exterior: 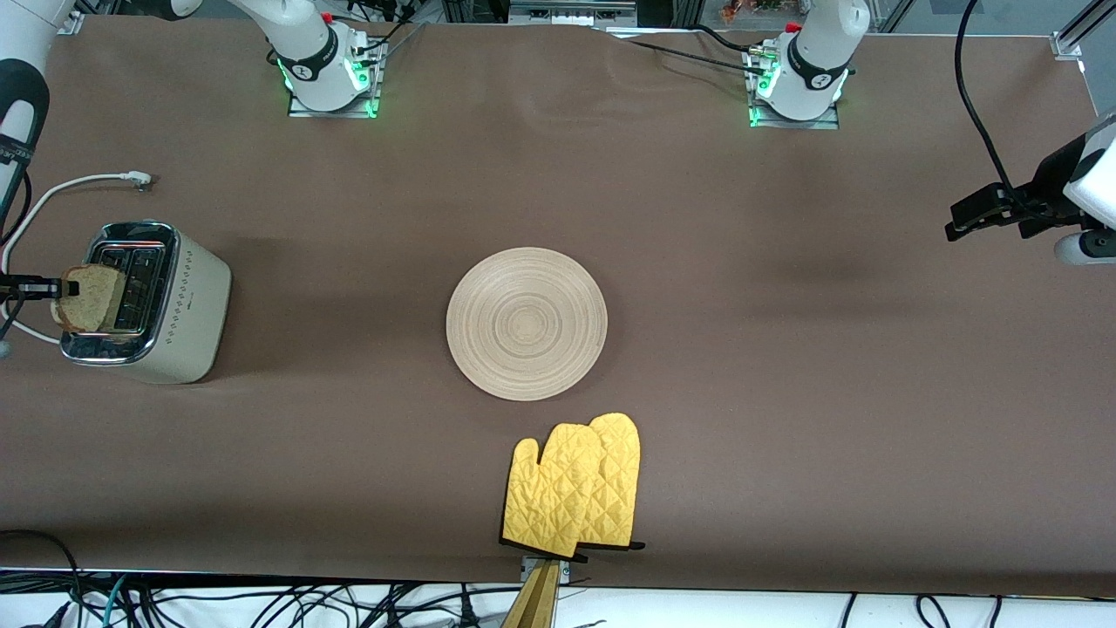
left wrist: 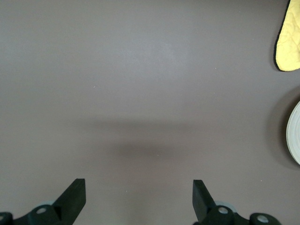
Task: Move plate and put bread in toaster
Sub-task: 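Lower the bread upright into a toaster slot with the right gripper, then open the right gripper and release the bread in the slot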
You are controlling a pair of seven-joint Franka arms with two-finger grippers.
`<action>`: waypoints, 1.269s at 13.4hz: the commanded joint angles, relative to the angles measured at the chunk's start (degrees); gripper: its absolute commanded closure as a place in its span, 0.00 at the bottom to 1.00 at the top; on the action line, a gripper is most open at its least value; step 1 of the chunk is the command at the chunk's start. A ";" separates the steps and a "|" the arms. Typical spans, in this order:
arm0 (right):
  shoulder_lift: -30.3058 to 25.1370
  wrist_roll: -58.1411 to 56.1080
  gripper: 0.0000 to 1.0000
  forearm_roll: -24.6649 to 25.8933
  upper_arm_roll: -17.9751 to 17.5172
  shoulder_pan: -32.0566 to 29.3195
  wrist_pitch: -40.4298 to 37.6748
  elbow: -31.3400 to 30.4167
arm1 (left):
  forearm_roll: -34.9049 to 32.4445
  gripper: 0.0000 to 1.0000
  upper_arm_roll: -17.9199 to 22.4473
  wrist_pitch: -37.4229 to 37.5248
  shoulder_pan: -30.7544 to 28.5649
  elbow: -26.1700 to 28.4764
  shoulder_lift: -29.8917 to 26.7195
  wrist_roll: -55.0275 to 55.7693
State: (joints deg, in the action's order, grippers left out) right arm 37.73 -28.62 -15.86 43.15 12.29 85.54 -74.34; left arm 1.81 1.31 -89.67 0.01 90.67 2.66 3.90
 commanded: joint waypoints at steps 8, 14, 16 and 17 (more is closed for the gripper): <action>-1.86 -0.91 0.00 -1.53 0.62 0.45 -2.47 1.12 | 0.13 0.00 0.01 1.25 -0.09 -1.81 0.68 -0.30; -5.65 -0.56 0.00 -1.80 0.44 3.95 -10.04 7.71 | 0.13 0.00 0.01 1.25 -0.09 -1.81 0.77 -0.30; -6.52 -0.21 0.00 -1.71 0.71 7.29 -10.13 7.81 | 0.13 0.00 0.01 1.25 -0.09 -1.81 0.68 -0.30; -7.14 -0.21 0.00 -1.80 0.54 8.35 -10.22 7.81 | 0.13 0.00 0.01 1.25 -0.09 -1.81 0.68 -0.30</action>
State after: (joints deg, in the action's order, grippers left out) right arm 31.60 -28.78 -17.12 43.26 18.64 76.50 -66.96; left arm 1.81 1.31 -89.67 0.01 90.65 2.69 3.90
